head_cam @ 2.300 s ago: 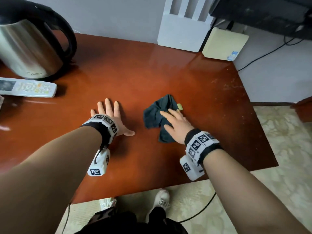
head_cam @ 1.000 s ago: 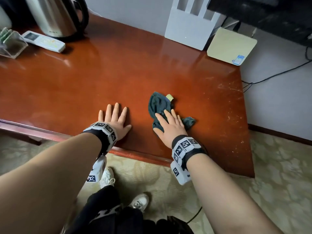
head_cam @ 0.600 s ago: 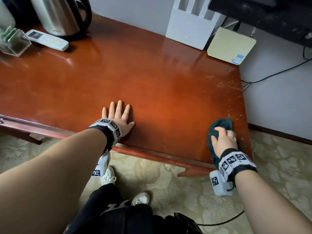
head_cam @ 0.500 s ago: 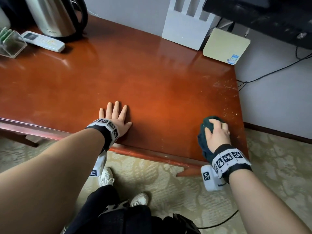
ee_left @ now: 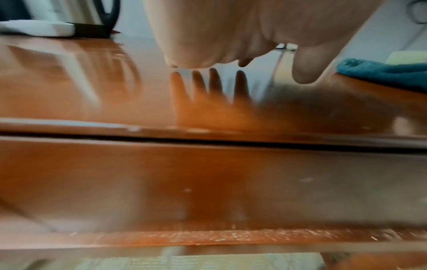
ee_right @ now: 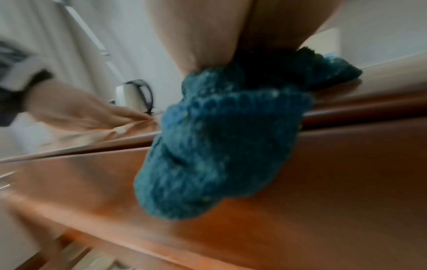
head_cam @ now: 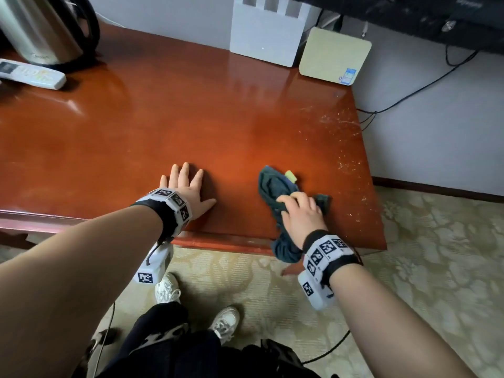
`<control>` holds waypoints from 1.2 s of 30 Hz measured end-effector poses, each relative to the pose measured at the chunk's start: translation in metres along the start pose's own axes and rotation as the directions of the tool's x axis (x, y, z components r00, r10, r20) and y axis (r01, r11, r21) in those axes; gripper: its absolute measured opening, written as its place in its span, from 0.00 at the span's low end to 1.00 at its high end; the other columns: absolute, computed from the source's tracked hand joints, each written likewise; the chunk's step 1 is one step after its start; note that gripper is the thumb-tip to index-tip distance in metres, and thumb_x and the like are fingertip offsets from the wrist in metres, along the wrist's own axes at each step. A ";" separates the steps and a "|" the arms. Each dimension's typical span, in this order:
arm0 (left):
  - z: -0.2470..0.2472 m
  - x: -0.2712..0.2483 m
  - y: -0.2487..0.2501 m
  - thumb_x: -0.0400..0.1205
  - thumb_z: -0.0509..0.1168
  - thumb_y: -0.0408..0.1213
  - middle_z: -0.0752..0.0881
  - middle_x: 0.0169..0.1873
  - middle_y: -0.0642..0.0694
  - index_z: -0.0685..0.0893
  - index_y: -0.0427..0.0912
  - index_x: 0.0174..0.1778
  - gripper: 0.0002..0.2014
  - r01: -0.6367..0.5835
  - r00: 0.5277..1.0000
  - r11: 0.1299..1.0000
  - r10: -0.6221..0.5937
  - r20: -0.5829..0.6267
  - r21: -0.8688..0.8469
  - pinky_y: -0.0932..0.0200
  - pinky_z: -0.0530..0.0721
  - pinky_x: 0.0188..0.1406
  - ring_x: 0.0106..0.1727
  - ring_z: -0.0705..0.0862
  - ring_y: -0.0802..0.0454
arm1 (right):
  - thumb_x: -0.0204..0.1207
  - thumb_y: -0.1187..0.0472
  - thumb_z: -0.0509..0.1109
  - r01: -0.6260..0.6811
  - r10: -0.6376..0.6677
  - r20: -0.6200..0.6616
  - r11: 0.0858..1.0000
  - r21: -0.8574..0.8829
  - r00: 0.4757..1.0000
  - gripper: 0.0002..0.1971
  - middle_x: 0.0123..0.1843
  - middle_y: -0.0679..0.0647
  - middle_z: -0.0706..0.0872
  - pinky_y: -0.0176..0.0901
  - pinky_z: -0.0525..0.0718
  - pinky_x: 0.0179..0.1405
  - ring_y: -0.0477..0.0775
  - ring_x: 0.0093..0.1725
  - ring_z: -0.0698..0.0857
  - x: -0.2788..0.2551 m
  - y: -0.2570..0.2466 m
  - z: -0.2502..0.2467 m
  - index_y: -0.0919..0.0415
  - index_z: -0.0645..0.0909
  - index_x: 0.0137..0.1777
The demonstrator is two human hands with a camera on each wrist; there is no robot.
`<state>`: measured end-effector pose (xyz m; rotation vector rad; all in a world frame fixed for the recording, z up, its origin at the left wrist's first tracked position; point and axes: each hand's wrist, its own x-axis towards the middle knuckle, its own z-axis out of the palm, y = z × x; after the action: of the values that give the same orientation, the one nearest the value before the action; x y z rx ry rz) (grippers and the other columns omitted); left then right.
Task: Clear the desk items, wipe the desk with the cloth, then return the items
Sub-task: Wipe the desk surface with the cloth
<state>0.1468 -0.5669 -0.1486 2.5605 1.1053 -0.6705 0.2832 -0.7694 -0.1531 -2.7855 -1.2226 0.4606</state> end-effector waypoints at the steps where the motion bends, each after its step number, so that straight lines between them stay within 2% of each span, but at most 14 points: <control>1: 0.001 -0.001 0.010 0.81 0.53 0.63 0.37 0.83 0.45 0.41 0.52 0.83 0.40 -0.048 0.999 0.999 0.048 0.010 0.021 0.45 0.40 0.83 0.83 0.35 0.45 | 0.83 0.57 0.56 -0.092 0.092 -0.018 0.996 -0.002 0.996 0.19 0.74 0.54 0.67 0.52 0.65 0.71 0.59 0.72 0.67 -0.005 0.023 -0.003 0.48 0.68 0.73; 3: 0.004 -0.004 0.030 0.80 0.53 0.64 0.36 0.83 0.45 0.40 0.53 0.83 0.41 -0.123 0.992 0.990 0.120 0.039 0.067 0.45 0.39 0.83 0.83 0.34 0.45 | 0.84 0.57 0.56 -0.321 0.322 -0.053 0.947 0.022 0.945 0.19 0.75 0.57 0.67 0.55 0.66 0.71 0.63 0.72 0.68 -0.019 0.070 -0.009 0.50 0.68 0.74; 6: 0.005 -0.005 0.056 0.79 0.55 0.64 0.37 0.83 0.45 0.41 0.52 0.83 0.42 -0.201 0.979 0.974 0.197 0.052 0.100 0.44 0.39 0.83 0.83 0.34 0.44 | 0.83 0.61 0.57 -0.628 0.635 -0.008 0.766 0.139 0.773 0.21 0.75 0.66 0.67 0.56 0.69 0.69 0.70 0.72 0.69 -0.039 0.131 -0.025 0.58 0.67 0.75; 8: 0.003 -0.006 0.069 0.79 0.56 0.63 0.38 0.83 0.46 0.42 0.52 0.83 0.42 -0.247 0.969 0.962 0.242 0.059 0.112 0.44 0.38 0.83 0.83 0.34 0.44 | 0.82 0.66 0.57 -0.703 0.721 0.045 0.658 0.270 0.692 0.21 0.75 0.70 0.68 0.55 0.69 0.69 0.71 0.72 0.70 -0.050 0.153 -0.041 0.66 0.67 0.75; 10: 0.000 -0.007 0.081 0.79 0.56 0.62 0.39 0.83 0.46 0.42 0.52 0.83 0.42 -0.273 0.962 0.955 0.266 0.066 0.120 0.44 0.38 0.83 0.83 0.34 0.44 | 0.82 0.66 0.57 -0.692 0.751 -0.001 0.608 0.388 0.660 0.20 0.76 0.70 0.66 0.54 0.70 0.68 0.71 0.71 0.71 -0.056 0.160 -0.055 0.67 0.68 0.74; 12: -0.003 -0.007 0.089 0.80 0.56 0.62 0.39 0.83 0.46 0.43 0.52 0.83 0.41 -0.278 0.960 0.952 0.271 0.068 0.128 0.44 0.38 0.83 0.83 0.34 0.44 | 0.82 0.65 0.58 -0.579 0.693 -0.126 0.676 0.455 0.710 0.20 0.74 0.70 0.68 0.52 0.72 0.66 0.70 0.69 0.74 -0.056 0.151 -0.068 0.66 0.68 0.74; 15: -0.011 -0.006 0.100 0.81 0.55 0.60 0.40 0.83 0.46 0.41 0.50 0.83 0.41 -0.280 0.960 0.949 0.276 0.045 0.143 0.44 0.38 0.83 0.83 0.34 0.44 | 0.80 0.68 0.61 -0.316 0.539 -0.307 0.773 0.550 0.784 0.19 0.70 0.68 0.73 0.46 0.71 0.64 0.66 0.67 0.75 -0.048 0.125 -0.091 0.68 0.69 0.71; 18: -0.023 -0.002 0.103 0.82 0.56 0.57 0.41 0.83 0.47 0.39 0.50 0.83 0.41 -0.256 0.966 0.957 0.258 0.001 0.138 0.45 0.39 0.82 0.83 0.35 0.45 | 0.76 0.72 0.62 -0.137 0.452 -0.350 0.750 0.647 0.821 0.18 0.64 0.66 0.77 0.46 0.74 0.61 0.62 0.62 0.78 -0.031 0.095 -0.103 0.67 0.69 0.66; 21: -0.035 0.006 0.099 0.82 0.58 0.54 0.42 0.83 0.47 0.38 0.49 0.83 0.41 -0.217 0.975 0.966 0.222 -0.018 0.140 0.46 0.39 0.83 0.83 0.35 0.46 | 0.71 0.75 0.61 -0.144 0.431 -0.278 0.723 0.676 0.858 0.24 0.69 0.65 0.72 0.53 0.76 0.66 0.65 0.64 0.78 -0.018 0.071 -0.095 0.61 0.68 0.67; 24: -0.039 0.022 0.088 0.81 0.60 0.55 0.41 0.83 0.48 0.37 0.50 0.82 0.43 -0.175 0.985 0.970 0.171 0.034 0.169 0.46 0.40 0.83 0.83 0.35 0.47 | 0.76 0.71 0.59 -0.266 0.378 -0.110 0.801 0.536 0.919 0.30 0.79 0.57 0.57 0.45 0.73 0.65 0.60 0.70 0.73 -0.010 0.054 -0.075 0.51 0.61 0.76; 27: -0.040 0.039 0.080 0.78 0.61 0.58 0.41 0.83 0.51 0.38 0.55 0.82 0.45 -0.142 0.988 0.980 0.131 0.082 0.138 0.42 0.47 0.83 0.84 0.36 0.45 | 0.81 0.53 0.59 -0.154 0.144 0.060 0.957 0.246 0.988 0.30 0.85 0.48 0.45 0.55 0.55 0.81 0.59 0.84 0.46 0.001 0.036 -0.050 0.44 0.52 0.81; 29: -0.044 0.046 0.082 0.78 0.62 0.59 0.41 0.83 0.51 0.39 0.55 0.82 0.45 -0.160 0.984 0.978 0.149 0.093 0.133 0.42 0.48 0.83 0.84 0.37 0.45 | 0.81 0.45 0.57 -0.098 0.085 0.188 0.993 0.064 0.979 0.32 0.85 0.48 0.38 0.60 0.48 0.81 0.59 0.83 0.35 0.011 0.027 -0.035 0.41 0.48 0.82; 33: -0.054 0.054 0.098 0.77 0.64 0.58 0.41 0.83 0.49 0.42 0.54 0.83 0.45 -0.278 0.960 0.943 0.266 0.084 0.183 0.45 0.45 0.82 0.84 0.37 0.46 | 0.82 0.47 0.57 0.015 0.003 0.169 0.994 -0.104 0.986 0.34 0.85 0.49 0.38 0.59 0.51 0.80 0.58 0.84 0.38 0.028 0.017 -0.023 0.45 0.43 0.83; 36: -0.058 0.068 0.109 0.71 0.71 0.59 0.40 0.83 0.47 0.39 0.53 0.83 0.54 -0.293 0.955 0.923 0.271 0.120 0.250 0.43 0.47 0.83 0.84 0.37 0.44 | 0.83 0.49 0.58 0.050 -0.031 0.144 0.991 -0.127 0.989 0.33 0.85 0.49 0.40 0.57 0.54 0.79 0.60 0.83 0.45 0.044 0.021 -0.027 0.45 0.44 0.83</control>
<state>0.2862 -0.5745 -0.1272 2.8069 0.6346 -0.8907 0.3343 -0.7498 -0.1414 -2.8730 -1.3837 0.6066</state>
